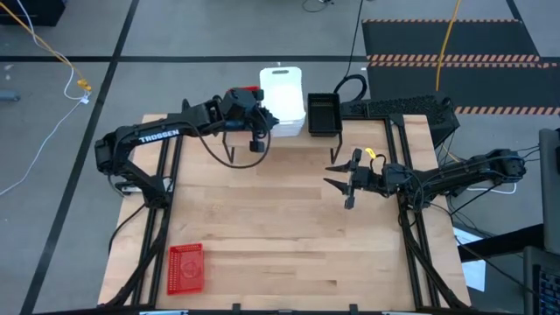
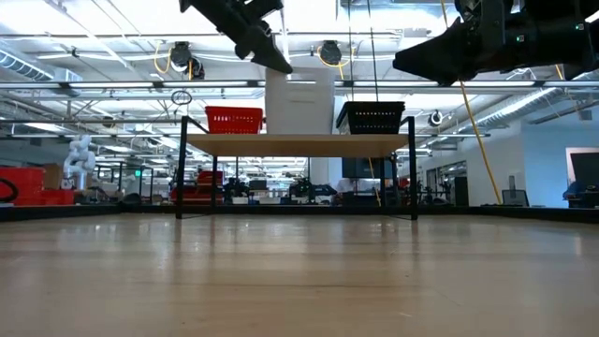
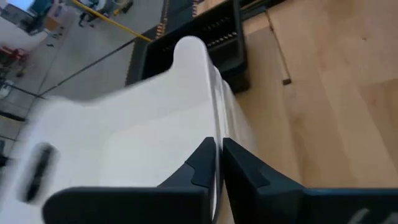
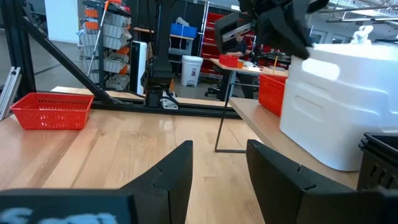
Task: Stack baskets on shelf by color
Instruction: Adjust the stacked white bins on the shelf, then stack the red bin on the stacked red bins on the shelf
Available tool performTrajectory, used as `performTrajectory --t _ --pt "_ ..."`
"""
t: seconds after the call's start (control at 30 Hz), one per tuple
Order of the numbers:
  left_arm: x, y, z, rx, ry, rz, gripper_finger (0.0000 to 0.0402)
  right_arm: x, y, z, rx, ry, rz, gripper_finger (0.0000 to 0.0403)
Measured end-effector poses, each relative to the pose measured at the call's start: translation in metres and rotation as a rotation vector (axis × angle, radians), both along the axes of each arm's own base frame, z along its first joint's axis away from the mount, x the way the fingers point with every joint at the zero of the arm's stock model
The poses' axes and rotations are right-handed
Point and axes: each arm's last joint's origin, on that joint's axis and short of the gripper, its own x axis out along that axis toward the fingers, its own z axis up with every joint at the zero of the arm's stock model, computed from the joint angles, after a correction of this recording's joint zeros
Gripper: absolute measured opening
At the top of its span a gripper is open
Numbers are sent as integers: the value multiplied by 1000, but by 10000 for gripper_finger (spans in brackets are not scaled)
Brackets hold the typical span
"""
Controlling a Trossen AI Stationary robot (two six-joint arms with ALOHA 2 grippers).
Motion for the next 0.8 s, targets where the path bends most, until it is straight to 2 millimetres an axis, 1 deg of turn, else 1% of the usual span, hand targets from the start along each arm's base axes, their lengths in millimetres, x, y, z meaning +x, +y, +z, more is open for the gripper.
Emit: performTrajectory --t 0.2,0.63,0.73,0.8 --pt "-6 -2 10 18 -34 7 52 0 0 0 0 0 1 144" --pt "-8 -4 11 10 -32 16 87 0 0 0 0 0 0 144" --pt "-18 -9 22 22 -53 52 104 0 0 -1 0 7 0 144" --pt "-27 -17 35 61 -93 81 120 0 0 -1 -1 14 0 144"
